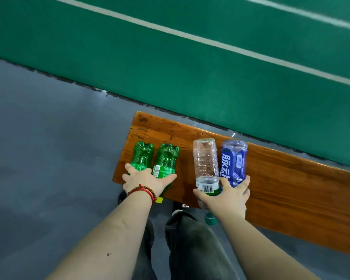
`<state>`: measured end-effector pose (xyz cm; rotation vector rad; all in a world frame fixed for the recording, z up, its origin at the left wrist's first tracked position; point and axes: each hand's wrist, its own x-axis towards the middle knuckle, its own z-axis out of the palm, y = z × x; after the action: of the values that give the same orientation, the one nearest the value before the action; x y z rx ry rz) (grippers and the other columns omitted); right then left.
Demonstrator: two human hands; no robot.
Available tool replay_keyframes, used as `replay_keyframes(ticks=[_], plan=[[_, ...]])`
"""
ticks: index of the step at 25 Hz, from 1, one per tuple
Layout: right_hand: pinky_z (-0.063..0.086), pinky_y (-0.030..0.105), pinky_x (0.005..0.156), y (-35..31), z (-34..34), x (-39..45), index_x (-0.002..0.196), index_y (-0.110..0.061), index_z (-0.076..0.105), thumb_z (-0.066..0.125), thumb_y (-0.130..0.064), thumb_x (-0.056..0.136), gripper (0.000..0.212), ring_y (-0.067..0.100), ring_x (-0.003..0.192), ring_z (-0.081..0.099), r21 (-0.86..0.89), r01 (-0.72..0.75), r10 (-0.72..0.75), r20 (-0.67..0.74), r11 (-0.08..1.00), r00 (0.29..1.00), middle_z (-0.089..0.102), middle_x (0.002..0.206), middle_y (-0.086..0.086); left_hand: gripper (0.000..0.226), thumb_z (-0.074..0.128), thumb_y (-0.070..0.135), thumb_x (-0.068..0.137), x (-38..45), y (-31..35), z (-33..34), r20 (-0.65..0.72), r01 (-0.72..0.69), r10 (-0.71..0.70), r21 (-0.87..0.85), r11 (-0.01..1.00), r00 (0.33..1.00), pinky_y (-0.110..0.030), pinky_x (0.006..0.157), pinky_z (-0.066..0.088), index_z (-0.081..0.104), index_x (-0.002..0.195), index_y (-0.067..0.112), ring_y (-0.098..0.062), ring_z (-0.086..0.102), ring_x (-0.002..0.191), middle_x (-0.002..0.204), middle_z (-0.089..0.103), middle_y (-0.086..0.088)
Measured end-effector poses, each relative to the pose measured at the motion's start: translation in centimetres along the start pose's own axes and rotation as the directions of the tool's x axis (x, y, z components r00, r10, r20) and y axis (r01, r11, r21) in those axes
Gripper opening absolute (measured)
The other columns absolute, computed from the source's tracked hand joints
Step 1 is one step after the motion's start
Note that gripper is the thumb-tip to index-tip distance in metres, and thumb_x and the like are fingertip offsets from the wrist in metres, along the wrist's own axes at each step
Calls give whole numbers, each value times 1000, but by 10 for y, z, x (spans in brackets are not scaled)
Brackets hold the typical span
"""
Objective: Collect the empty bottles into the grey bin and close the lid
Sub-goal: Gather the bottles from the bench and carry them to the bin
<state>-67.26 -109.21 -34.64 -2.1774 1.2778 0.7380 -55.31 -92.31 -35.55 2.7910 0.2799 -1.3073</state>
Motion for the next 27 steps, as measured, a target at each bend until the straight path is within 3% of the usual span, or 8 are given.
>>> replay_keyframes(ticks=[6,9,14,18,20,22,27], plan=[[32,49,106,-73,-30,-49,126,-40,41,61,-83,49,90,37,141,2,-58,210,-210,-2,976,978,-17,155,5,102,45,93,48,-33,-36,-56,-72,1,-16,-205,979,997,-48,108,30,50,130,32,-40,20,136,154,1,-14],[30,46,107,-134,-28,-82,125,-40,43,62,-83,47,91,34,140,4,-90,393,-390,44,915,920,-15,156,6,93,49,89,51,-39,-89,-108,-148,5,-57,-328,945,987,-47,109,29,56,123,31,-42,20,135,155,0,-15],[27,43,109,-268,30,-168,122,-39,48,65,-77,48,85,32,140,8,-113,698,-677,178,707,715,-10,156,7,82,55,85,53,-49,-255,-176,-222,113,-270,-539,835,937,-45,108,29,61,113,29,-41,18,136,155,-2,-13],[27,42,110,-366,121,-275,111,-42,50,66,-76,45,76,30,143,7,-54,860,-804,328,508,495,-15,156,3,87,52,87,52,-63,-433,-175,-145,333,-548,-658,675,824,-44,106,32,60,117,30,-40,23,134,154,1,-13],[27,41,110,-405,174,-329,110,-43,51,68,-75,47,73,28,143,6,-16,911,-823,423,413,380,-16,156,2,88,50,90,50,-71,-516,-159,-66,433,-668,-713,552,742,-43,104,35,61,114,30,-40,27,131,152,5,-14],[28,40,109,-431,219,-379,108,-44,53,70,-72,48,68,27,143,6,28,929,-815,491,368,308,-17,156,0,95,48,91,48,-77,-577,-145,34,503,-733,-748,432,680,-42,102,37,58,119,28,-40,30,129,150,8,-15],[24,39,111,-500,302,-465,111,-46,53,71,-73,48,71,28,144,3,67,962,-769,617,265,169,-18,156,1,91,49,89,52,-50,-663,-148,239,509,-740,-846,160,628,-40,99,42,61,118,27,-36,40,121,143,23,-15]])
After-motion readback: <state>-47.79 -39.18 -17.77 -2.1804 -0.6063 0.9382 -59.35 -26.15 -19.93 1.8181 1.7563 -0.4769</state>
